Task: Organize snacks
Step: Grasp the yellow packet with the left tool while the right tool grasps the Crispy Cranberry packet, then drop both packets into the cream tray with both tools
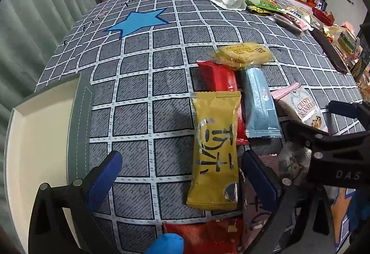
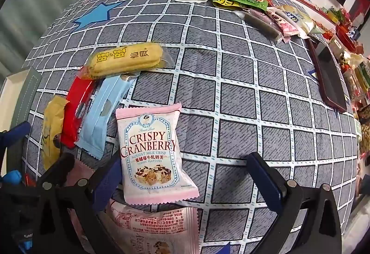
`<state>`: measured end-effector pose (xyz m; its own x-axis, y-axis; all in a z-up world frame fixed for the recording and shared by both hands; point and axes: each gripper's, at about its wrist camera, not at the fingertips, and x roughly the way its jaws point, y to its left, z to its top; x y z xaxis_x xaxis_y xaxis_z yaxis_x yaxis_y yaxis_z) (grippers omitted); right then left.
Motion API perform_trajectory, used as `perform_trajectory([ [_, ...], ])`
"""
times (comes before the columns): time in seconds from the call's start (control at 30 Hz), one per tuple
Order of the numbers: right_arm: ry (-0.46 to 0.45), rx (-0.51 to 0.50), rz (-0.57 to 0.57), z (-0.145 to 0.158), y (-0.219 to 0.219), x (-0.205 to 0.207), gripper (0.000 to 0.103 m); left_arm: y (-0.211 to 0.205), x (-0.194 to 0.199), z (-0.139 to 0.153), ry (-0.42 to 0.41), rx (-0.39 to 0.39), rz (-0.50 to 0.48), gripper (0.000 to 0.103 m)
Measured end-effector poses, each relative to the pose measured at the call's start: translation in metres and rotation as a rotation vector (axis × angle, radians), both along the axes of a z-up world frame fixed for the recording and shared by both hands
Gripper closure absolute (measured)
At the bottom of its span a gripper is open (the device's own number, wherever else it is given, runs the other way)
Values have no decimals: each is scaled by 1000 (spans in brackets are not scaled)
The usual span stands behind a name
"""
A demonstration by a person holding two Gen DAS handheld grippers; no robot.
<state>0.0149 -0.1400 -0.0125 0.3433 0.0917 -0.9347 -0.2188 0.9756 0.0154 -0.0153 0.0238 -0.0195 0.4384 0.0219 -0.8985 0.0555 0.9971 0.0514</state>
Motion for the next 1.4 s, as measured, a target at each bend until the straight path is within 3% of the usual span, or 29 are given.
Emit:
perform_trajectory([
  [0.13, 3, 2, -2, -1, -1, -3, 0, 3, 4, -3, -3, -68, -12, 0],
  [0.3, -9, -7, -24, 1, 5, 2, 1, -3, 7, 2, 12, -59, 5, 0],
  [0.37, -34, -9, -16, 4, 6, -2, 13, -5, 7, 3, 10, -64, 1, 2],
  [0.4, -49, -6, -1, 9, 7, -4, 31, -5, 8, 4, 3, -68, -2, 8],
  [0.43, -57, -1, 10, 13, 8, -6, 56, -4, 6, 5, -8, -70, -10, 13],
  [0.57, -48, 58, 1, 17, 2, -9, 58, -9, 1, 12, -31, -80, -57, 71],
  [0.6, -42, 96, -5, 18, -1, -10, 58, -10, 1, 13, -27, -90, -61, 76],
  [0.7, -35, 198, -34, 26, -12, -15, 58, -3, -5, 18, -42, -161, -45, 78],
  [0.9, -62, 241, -16, 51, -11, -27, 58, 7, -26, 51, -154, -181, -22, 78],
  [1.07, -68, 299, 37, 68, 4, -39, 58, 40, -50, 80, -225, -183, 39, 78],
  [1.2, -64, 344, 127, 82, 47, -50, 58, 81, -72, 92, -245, -131, 123, 78],
  [1.4, -16, 415, 283, 86, 131, -70, 58, 137, -104, 83, -225, -64, 263, 78],
])
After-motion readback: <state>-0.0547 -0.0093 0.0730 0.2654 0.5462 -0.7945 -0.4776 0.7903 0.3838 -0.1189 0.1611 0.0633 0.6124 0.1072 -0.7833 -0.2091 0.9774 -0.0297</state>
